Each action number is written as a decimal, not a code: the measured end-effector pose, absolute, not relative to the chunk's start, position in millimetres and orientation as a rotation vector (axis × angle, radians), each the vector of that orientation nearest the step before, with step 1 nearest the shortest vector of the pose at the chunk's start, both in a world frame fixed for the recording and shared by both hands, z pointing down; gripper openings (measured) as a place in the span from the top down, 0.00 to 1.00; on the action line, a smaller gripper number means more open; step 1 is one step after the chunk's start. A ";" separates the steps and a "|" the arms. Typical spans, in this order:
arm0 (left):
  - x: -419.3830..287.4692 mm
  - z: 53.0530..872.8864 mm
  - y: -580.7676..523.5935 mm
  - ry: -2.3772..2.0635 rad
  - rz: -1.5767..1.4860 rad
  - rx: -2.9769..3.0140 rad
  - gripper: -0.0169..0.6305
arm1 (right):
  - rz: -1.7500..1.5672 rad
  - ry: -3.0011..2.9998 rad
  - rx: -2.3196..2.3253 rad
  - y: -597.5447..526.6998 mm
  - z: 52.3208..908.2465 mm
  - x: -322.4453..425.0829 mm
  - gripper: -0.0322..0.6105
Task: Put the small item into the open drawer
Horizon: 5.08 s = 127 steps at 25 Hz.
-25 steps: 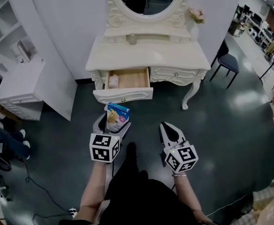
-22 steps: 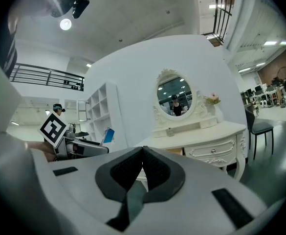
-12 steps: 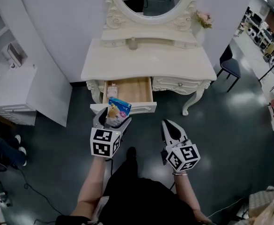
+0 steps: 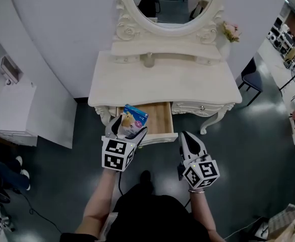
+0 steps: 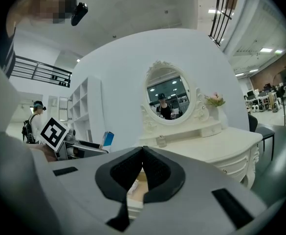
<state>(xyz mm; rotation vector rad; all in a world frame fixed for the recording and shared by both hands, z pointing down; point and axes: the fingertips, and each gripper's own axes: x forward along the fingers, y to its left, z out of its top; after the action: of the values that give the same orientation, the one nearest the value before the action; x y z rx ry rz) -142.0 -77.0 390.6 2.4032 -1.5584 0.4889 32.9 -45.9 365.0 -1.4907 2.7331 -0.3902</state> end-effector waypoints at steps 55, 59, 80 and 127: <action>-47.3 623.2 -203.8 -0.674 1.292 2.302 0.31 | -0.731 2.510 -1.796 -204.3 447.8 110.9 0.94; -46.9 641.2 -205.0 -0.657 1.334 2.266 0.31 | -0.756 2.496 -1.804 -203.6 453.2 116.4 0.94; -45.8 685.6 -200.6 -0.655 1.474 2.149 0.31 | -0.811 2.518 -1.773 -196.1 460.0 126.0 0.94; -52.0 522.5 -203.6 -1.080 0.851 2.380 0.59 | -0.587 2.719 -1.575 -181.0 411.2 56.9 0.94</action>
<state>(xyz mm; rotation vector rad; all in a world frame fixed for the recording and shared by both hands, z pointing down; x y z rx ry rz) -52.0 -203.6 522.5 2.3799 -1.0795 0.8509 56.9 -181.0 411.2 -1.5754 2.7195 -0.5869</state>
